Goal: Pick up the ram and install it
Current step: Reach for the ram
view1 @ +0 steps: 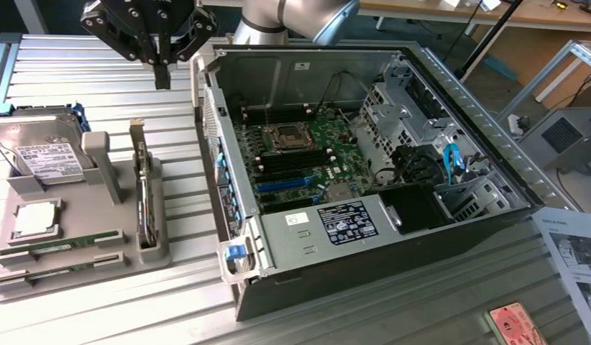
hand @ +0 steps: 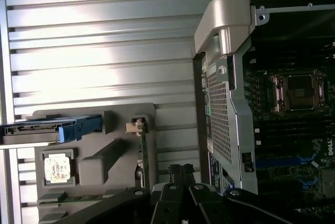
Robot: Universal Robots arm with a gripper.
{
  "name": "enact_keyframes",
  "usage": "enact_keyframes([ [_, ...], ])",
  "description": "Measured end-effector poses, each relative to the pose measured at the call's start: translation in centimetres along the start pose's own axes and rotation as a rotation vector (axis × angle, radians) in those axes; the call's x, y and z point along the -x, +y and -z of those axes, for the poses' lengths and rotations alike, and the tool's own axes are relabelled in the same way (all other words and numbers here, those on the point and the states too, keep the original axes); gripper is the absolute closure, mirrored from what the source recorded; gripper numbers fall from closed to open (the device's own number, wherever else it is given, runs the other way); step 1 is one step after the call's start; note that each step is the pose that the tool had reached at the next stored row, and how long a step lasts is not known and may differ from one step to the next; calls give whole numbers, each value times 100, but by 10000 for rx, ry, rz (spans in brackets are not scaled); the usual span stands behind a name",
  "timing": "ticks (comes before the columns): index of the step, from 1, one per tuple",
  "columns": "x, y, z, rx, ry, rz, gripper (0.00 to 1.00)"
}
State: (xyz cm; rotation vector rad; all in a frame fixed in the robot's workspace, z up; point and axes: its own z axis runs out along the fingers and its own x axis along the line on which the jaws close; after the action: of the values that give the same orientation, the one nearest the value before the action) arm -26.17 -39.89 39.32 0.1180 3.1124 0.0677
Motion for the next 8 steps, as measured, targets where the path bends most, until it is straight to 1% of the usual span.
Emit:
enact_keyframes([
  [4,-68,-5,2,-1,1,0,89],
  [8,-184,-14,6,-1,1,1,89],
])
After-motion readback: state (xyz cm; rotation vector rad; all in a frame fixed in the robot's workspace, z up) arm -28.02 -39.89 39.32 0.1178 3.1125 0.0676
